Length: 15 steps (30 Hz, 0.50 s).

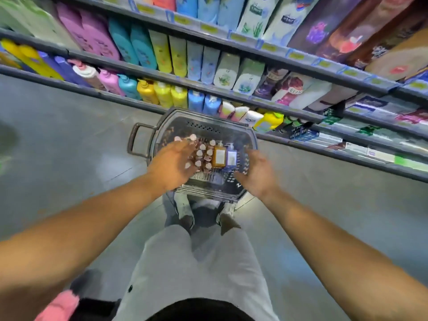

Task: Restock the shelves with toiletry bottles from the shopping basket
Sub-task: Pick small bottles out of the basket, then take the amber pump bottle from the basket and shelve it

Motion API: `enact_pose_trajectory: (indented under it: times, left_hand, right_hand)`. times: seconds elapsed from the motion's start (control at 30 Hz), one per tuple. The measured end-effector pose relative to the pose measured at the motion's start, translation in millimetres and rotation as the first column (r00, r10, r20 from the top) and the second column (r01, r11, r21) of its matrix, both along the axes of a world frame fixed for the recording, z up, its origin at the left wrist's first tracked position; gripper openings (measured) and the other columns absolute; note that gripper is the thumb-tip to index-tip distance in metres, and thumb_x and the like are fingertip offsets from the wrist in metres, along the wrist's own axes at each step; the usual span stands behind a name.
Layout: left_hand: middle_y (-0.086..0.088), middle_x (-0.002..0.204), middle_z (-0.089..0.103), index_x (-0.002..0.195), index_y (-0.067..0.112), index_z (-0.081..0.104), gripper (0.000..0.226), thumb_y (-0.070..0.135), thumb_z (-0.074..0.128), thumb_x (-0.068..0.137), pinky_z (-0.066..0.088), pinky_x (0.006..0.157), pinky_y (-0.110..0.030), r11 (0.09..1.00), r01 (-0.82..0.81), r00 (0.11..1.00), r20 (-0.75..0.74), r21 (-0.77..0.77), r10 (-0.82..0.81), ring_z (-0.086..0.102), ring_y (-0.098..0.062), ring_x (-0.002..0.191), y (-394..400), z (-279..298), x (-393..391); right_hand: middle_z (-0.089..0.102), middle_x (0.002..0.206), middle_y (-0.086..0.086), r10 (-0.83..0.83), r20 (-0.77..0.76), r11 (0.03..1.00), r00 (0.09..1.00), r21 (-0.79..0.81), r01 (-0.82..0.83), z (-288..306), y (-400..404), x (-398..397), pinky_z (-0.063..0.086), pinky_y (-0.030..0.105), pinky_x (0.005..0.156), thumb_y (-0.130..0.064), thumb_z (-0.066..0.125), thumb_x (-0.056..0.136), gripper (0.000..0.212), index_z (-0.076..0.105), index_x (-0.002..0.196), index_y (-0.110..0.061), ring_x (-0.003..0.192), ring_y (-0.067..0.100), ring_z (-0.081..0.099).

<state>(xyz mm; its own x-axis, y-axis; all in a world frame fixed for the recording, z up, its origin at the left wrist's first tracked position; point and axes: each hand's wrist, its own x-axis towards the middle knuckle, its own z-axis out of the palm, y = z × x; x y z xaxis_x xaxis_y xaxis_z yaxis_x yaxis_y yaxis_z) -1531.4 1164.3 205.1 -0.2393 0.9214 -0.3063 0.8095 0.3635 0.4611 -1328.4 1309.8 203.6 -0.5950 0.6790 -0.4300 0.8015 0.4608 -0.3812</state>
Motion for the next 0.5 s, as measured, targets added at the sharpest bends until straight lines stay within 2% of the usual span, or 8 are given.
enact_pose_trajectory:
  times: [0.07, 0.17, 0.27, 0.37, 0.43, 0.5]
  left_hand:
    - [-0.024, 0.137, 0.053, 0.137, -0.002, 0.050, 0.059, 0.023, 0.067, 0.086, 0.041, 0.108, -0.047, 1.000, -0.022, 1.000, 0.000, -0.014, 0.022, 0.049, -0.043, 0.126, 6, -28, 5]
    - [-0.017, 0.148, 0.044, 0.144, 0.008, 0.042, 0.063, 0.031, 0.063, 0.089, 0.034, 0.113, -0.044, 0.990, -0.097, 0.995, 0.025, -0.107, 0.100, 0.041, -0.039, 0.135, 16, -81, 12]
    - [-0.012, 0.153, 0.038, 0.147, 0.014, 0.039, 0.066, 0.035, 0.062, 0.089, 0.028, 0.115, -0.038, 0.975, -0.160, 0.984, 0.053, -0.154, 0.170, 0.036, -0.033, 0.139, 30, -140, 19]
    - [-0.005, 0.157, 0.031, 0.149, 0.020, 0.035, 0.066, 0.038, 0.058, 0.090, 0.017, 0.117, -0.032, 0.947, -0.231, 0.964, 0.082, -0.225, 0.255, 0.029, -0.026, 0.143, 40, -196, 25]
    - [-0.008, 0.155, 0.036, 0.148, 0.017, 0.039, 0.064, 0.035, 0.061, 0.090, 0.011, 0.115, -0.027, 0.939, -0.254, 0.960, 0.055, -0.233, 0.274, 0.033, -0.026, 0.142, 46, -233, 28]
    - [-0.011, 0.148, 0.046, 0.144, 0.012, 0.044, 0.062, 0.032, 0.063, 0.089, 0.019, 0.115, -0.033, 0.942, -0.237, 0.967, 0.033, -0.236, 0.252, 0.041, -0.030, 0.137, 53, -269, 29]
  right_hand:
    - [0.055, 0.127, 0.015, 0.008, 0.068, 1.000, 0.998, -0.028, -0.006, -30, 7, 1, 0.045, 0.037, 0.096, -0.033, 0.071, 0.082, 0.064, 0.048, 0.137, -0.012, 0.116, 0.033, 0.053]
    - [0.051, 0.133, 0.015, 0.005, 0.116, 0.995, 0.993, -0.095, 0.006, -83, 20, 1, 0.041, 0.038, 0.104, -0.035, 0.067, 0.084, 0.067, 0.043, 0.141, -0.010, 0.123, 0.033, 0.047]
    - [0.052, 0.130, 0.012, -0.025, 0.152, 0.990, 0.988, -0.131, 0.045, -136, 35, 0, 0.044, 0.039, 0.101, -0.036, 0.067, 0.081, 0.063, 0.047, 0.137, -0.014, 0.118, 0.031, 0.052]
    - [0.050, 0.133, 0.007, -0.050, 0.179, 0.985, 0.983, -0.152, 0.078, -195, 49, -5, 0.041, 0.034, 0.098, -0.037, 0.067, 0.082, 0.063, 0.045, 0.138, -0.019, 0.120, 0.026, 0.049]
    - [0.050, 0.133, 0.006, -0.042, 0.168, 0.982, 0.985, -0.175, 0.072, -236, 59, -10, 0.039, 0.030, 0.099, -0.036, 0.069, 0.083, 0.061, 0.047, 0.137, -0.018, 0.122, 0.025, 0.048]
    - [0.052, 0.132, 0.008, -0.032, 0.161, 0.978, 0.986, -0.198, 0.064, -278, 70, -15, 0.037, 0.027, 0.095, -0.035, 0.070, 0.083, 0.058, 0.050, 0.135, -0.017, 0.121, 0.025, 0.049]
